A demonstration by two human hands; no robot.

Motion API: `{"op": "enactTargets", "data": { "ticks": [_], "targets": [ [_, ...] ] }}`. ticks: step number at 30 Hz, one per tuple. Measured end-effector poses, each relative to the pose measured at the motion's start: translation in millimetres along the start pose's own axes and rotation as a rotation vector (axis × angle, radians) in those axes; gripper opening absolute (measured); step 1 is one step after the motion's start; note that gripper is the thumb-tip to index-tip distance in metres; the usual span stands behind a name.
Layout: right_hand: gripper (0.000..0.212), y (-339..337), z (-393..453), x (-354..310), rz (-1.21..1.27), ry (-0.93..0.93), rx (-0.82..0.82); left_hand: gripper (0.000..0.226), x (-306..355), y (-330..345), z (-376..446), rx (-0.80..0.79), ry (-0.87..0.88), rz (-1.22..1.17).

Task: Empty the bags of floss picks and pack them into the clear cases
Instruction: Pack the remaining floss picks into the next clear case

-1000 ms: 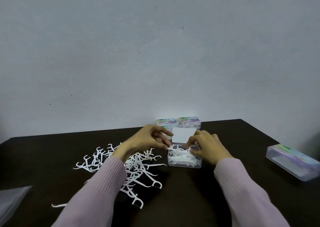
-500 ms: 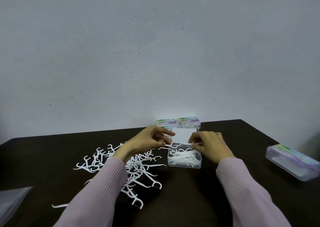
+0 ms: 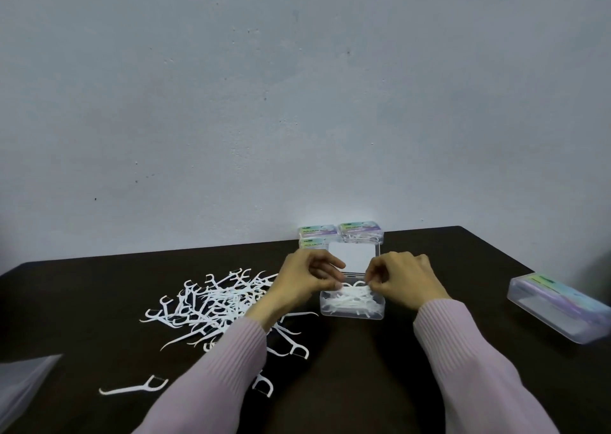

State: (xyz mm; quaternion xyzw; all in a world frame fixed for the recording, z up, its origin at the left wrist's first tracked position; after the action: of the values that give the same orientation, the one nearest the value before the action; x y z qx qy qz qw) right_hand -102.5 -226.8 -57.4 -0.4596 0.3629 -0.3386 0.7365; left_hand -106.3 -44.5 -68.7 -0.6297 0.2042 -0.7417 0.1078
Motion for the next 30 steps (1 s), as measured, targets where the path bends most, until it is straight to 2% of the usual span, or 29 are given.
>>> {"op": "enactTargets", "data": {
  "ticks": [6,11,16,21,30],
  "targets": [
    [0.015,0.9,0.7,-1.6,-0.003,0.027,-0.032,0.028,-4.5,6.0,-1.6,0.057,0.042,0.121],
    [0.013,-0.3,0.1,-1.6,-0.015,0.022,-0.067,0.026,-3.2,9.9,-3.7,-0.015,0.047,0.159],
    [0.014,0.6,0.1,-5.4,-0.028,-0.014,-0.062,0.02,-5.9,8.8,-1.2,0.07,0.065,0.201],
    [0.017,-0.4,0.1,-5.5,-0.007,-0.005,-0.15,0.018,-9.1,9.4,-1.0,0.077,0.077,0.278],
    [0.016,2.2,1.4,-5.0,-0.05,-0.012,-0.109,0.014,-8.7,9.9,-0.4,0.132,0.106,0.396]
  ]
}}
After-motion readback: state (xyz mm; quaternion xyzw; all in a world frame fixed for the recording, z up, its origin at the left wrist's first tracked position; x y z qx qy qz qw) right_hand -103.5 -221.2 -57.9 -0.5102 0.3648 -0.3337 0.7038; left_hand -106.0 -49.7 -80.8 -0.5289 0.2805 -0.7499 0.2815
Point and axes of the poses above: each hand's wrist, its own z-axis towards the middle knuckle, its own y-axis out of the palm, x = y × z, the point moved 1 cm from there along z, towards the middle knuckle, and after that the axes turned 10 degrees about -y, right-handed, at the moved point
